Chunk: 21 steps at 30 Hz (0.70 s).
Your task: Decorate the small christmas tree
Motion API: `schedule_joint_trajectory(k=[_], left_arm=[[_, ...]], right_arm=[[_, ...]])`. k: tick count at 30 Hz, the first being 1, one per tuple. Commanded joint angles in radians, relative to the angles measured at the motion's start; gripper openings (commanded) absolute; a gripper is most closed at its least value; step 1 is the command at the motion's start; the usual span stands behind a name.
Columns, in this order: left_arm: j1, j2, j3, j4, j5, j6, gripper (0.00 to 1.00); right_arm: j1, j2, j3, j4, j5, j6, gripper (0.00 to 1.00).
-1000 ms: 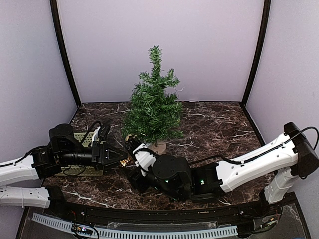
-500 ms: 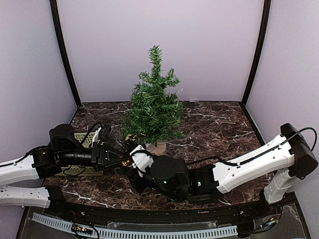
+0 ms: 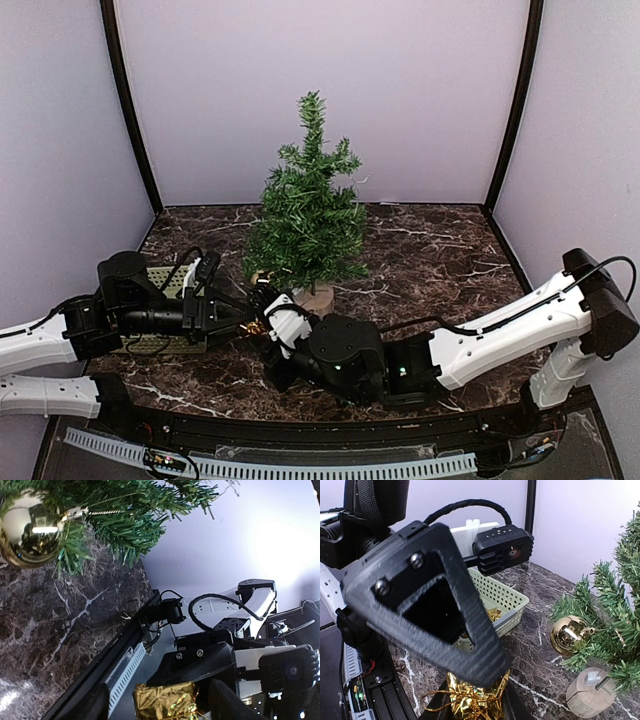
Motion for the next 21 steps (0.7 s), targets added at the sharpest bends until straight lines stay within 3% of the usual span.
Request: schedule_joint_trajectory(k=[1,6,13,21], left_arm=[[-0.006,-0.064,0.020,-0.100,-0.107,0.063,0.78],[0.004,-0.130,0.095,-0.303,-0.246,0.162,0.91],[0.063,-0.138,0.110,-0.389,-0.276,0.205,0.91],[0.186,-0.134,0.098,-0.441,-0.259,0.308,0.92]], right_arm=[[0.006,-0.068,-0.040,0.000,-0.007,0.068,0.26],[-0.001,-0.142,-0.142,-0.113,0.027,0.168,0.26],[-0.058,-0.207,-0.270,-0.200,0.077,0.257,0.26],[-0.155,-0.248,-0.424,-0.105,0.104,0.282,0.25]])
